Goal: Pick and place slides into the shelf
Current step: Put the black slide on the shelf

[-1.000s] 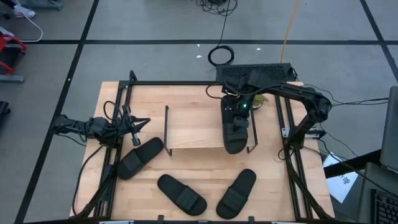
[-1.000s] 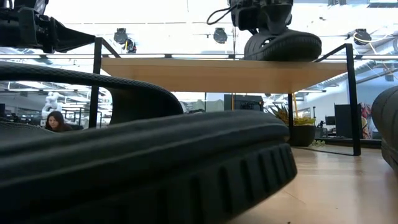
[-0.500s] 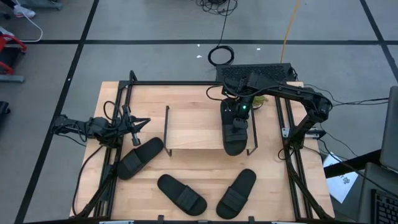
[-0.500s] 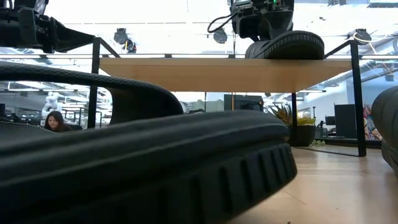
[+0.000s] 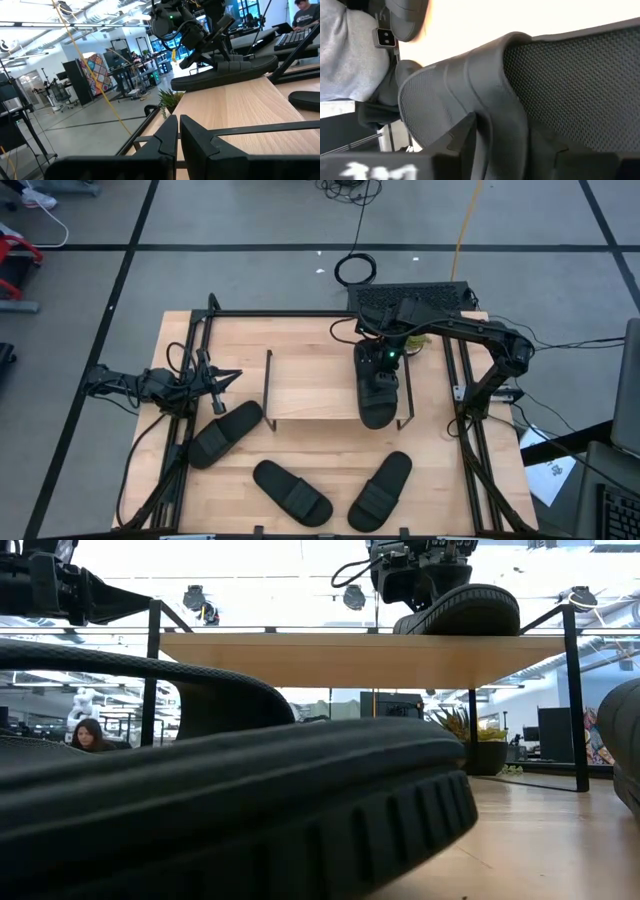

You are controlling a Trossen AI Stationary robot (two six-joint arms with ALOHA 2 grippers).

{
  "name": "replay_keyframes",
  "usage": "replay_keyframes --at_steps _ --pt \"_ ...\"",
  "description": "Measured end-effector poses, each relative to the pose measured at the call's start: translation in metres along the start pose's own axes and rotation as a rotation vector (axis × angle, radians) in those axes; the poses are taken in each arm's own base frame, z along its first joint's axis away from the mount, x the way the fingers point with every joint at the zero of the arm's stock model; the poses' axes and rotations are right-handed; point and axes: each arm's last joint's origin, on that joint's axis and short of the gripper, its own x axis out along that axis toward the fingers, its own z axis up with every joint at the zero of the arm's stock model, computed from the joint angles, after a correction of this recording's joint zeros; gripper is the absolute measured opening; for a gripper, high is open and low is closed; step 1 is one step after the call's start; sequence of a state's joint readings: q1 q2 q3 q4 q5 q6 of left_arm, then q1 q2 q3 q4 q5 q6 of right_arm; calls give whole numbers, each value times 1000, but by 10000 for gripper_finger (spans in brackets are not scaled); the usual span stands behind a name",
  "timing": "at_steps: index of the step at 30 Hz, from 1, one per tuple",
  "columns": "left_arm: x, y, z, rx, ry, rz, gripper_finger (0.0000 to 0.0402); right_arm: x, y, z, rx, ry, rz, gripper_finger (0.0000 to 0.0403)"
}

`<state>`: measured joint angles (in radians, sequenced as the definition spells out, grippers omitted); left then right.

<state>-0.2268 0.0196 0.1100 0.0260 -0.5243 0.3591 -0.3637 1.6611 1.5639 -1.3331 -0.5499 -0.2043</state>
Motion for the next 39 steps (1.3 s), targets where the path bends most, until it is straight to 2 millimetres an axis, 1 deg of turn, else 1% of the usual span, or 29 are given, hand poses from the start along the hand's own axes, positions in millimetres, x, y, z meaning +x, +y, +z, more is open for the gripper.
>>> replay_keyframes --at_steps 4,11,18,21,26,33,39 --pt "0 0 0 0 0 0 26 -1 1 0 -8 -9 -6 157" --pt "0 0 0 0 0 0 26 -11 6 -2 -40 -70 -68 197" --pt "0 0 0 0 1 0 26 -19 17 -5 -56 -123 -96 227" --pt "0 0 0 0 0 0 26 -19 19 -6 -47 -122 -95 232" --pt "0 0 0 0 1 0 26 -17 22 -7 -59 -102 -146 232" --pt "0 0 0 0 0 0 26 -16 23 -7 -46 -96 -135 233" --pt "0 0 0 0 0 0 26 -12 30 -8 -27 -77 -110 232"
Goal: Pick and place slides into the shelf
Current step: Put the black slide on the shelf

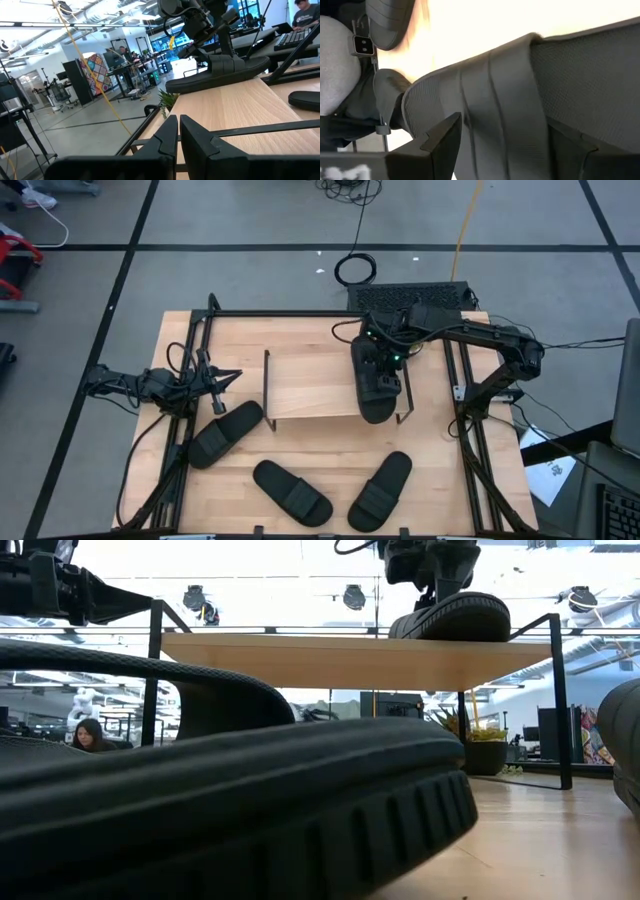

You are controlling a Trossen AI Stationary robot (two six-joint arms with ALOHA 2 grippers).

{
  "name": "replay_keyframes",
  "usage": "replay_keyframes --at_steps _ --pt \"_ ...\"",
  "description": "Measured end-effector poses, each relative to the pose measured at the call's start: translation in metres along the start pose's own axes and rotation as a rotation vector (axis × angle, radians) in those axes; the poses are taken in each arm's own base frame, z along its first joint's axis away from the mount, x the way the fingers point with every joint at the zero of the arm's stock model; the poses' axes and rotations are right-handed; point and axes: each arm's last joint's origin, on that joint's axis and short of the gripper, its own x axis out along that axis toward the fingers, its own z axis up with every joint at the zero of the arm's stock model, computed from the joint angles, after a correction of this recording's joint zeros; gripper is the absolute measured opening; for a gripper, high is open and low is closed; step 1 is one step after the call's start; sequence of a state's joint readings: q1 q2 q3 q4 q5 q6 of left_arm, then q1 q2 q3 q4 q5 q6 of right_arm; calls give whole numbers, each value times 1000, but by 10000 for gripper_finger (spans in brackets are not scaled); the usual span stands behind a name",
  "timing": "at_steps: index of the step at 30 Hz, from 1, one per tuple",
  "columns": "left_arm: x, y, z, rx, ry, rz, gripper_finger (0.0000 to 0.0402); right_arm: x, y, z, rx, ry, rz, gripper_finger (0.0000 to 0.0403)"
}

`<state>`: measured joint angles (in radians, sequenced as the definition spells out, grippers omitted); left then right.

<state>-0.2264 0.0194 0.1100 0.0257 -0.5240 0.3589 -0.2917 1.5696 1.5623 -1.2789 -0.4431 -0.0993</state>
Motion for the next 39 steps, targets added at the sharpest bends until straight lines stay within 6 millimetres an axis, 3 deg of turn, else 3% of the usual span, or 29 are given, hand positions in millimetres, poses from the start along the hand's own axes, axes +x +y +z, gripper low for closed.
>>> replay_keyframes --at_steps 13,39 --pt "0 0 0 -2 0 0 26 20 4 -7 49 68 18 231" --pt "0 0 0 -1 0 -1 26 11 10 -7 11 -25 -45 267"
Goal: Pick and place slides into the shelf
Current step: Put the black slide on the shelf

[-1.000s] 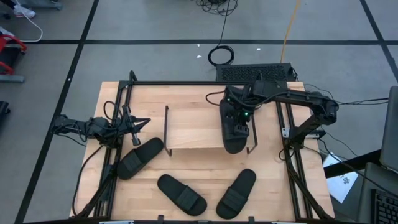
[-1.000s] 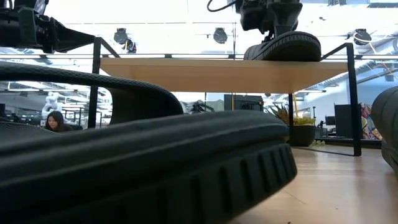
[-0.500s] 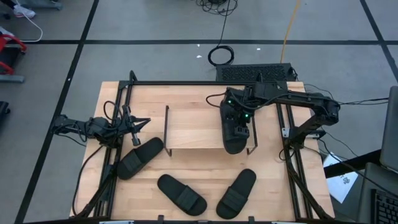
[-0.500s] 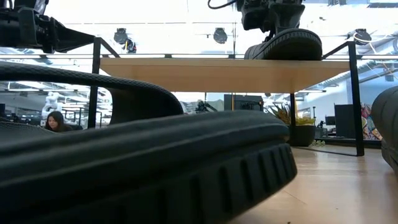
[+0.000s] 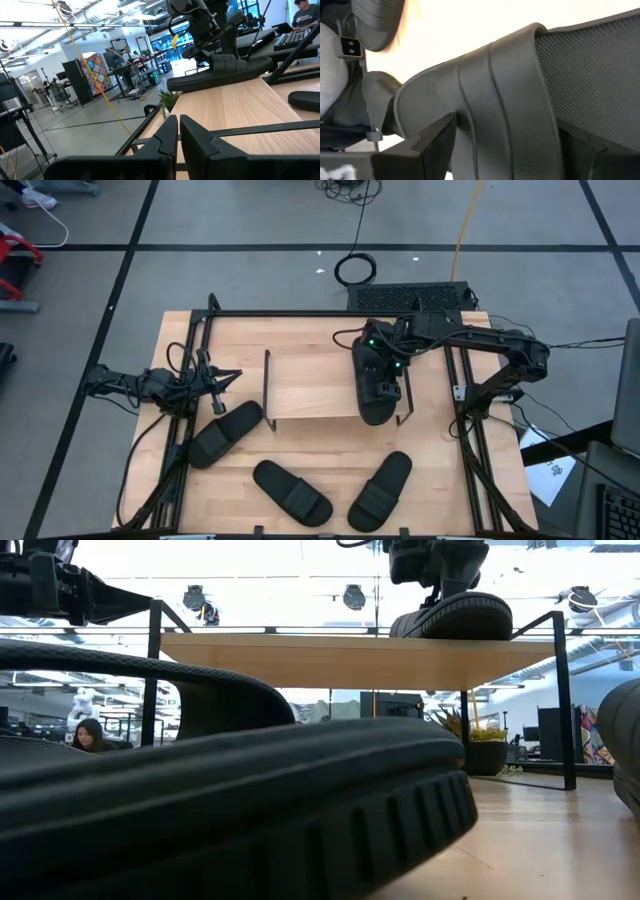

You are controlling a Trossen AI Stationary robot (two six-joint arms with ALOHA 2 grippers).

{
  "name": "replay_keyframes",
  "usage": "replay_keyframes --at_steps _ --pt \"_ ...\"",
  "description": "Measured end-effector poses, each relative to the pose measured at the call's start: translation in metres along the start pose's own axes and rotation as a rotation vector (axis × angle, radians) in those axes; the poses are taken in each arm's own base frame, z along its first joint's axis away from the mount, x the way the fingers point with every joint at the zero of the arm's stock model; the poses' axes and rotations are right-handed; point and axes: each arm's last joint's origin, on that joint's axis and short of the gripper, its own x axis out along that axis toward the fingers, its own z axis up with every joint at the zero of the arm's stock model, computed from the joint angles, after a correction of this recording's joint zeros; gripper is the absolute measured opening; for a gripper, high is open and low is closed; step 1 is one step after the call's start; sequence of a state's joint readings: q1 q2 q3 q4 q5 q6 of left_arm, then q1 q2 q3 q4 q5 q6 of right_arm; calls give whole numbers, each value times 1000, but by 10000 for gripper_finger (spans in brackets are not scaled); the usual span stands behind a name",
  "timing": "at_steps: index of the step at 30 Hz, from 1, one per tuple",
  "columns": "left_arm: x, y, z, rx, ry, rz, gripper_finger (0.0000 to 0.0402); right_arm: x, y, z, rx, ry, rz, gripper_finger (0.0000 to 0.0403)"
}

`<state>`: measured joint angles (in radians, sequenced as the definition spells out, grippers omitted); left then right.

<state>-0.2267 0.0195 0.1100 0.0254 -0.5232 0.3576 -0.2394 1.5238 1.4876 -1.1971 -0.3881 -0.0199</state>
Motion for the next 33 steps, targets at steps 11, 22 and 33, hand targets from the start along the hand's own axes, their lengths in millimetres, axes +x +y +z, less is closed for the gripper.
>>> replay_keyframes --at_steps 11,22,33 --pt "0 0 0 1 0 0 26 3 7 -1 46 21 12 267" --pt "0 0 0 -1 0 0 26 3 6 -1 -3 18 -77 267" --pt "0 0 0 -1 0 0 26 7 16 3 -87 -15 -121 268"
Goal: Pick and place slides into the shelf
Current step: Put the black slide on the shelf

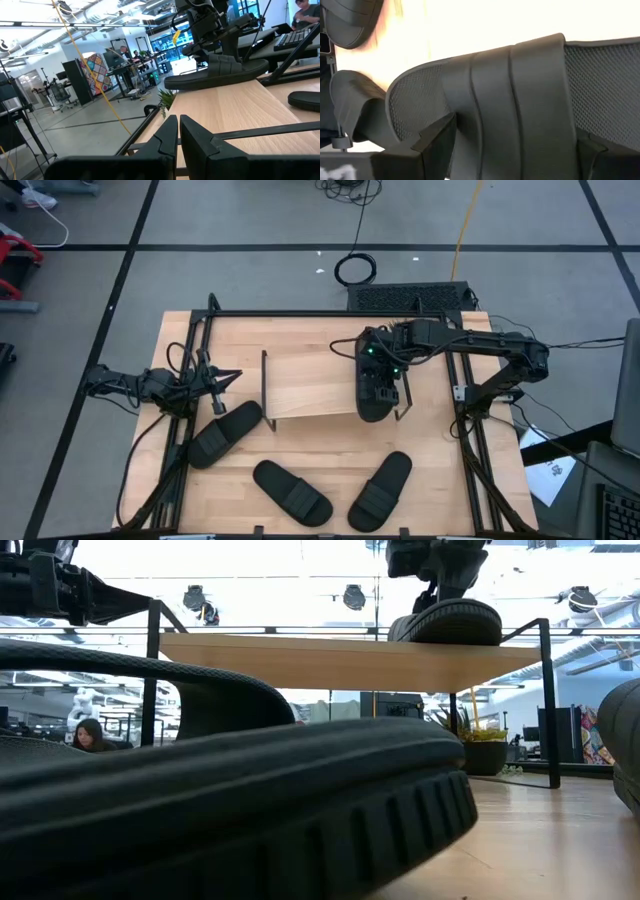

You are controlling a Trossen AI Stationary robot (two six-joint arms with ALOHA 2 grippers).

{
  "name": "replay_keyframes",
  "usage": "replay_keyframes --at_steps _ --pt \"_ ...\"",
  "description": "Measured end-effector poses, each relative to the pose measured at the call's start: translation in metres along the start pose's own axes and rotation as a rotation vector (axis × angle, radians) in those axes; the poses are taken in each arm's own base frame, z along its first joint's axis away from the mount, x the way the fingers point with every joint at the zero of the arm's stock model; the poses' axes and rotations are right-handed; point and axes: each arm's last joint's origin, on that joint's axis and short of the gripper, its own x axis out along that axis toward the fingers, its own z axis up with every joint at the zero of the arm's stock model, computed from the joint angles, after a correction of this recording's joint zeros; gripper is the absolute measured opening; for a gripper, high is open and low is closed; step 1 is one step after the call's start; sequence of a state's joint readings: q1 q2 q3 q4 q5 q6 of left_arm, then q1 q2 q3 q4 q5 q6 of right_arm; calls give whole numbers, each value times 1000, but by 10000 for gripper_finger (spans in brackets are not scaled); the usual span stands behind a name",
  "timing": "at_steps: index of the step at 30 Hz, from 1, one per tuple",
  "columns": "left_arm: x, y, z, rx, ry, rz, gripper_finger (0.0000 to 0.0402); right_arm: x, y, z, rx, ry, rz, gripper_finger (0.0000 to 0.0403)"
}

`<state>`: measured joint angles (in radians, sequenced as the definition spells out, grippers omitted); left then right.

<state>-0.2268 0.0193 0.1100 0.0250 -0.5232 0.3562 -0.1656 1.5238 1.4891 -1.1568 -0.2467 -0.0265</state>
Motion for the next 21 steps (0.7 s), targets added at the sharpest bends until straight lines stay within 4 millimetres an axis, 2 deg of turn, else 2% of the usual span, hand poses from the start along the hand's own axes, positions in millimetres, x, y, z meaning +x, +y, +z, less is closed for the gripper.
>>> replay_keyframes --at_steps 10,16,21 --pt "0 0 -1 4 7 -3 26 -5 4 -3 -1 -4 67 268" --pt "0 0 -1 5 10 -4 26 -25 2 -10 3 -88 67 268" --pt "0 -1 -1 8 12 -8 26 -35 1 -14 7 -124 50 268"
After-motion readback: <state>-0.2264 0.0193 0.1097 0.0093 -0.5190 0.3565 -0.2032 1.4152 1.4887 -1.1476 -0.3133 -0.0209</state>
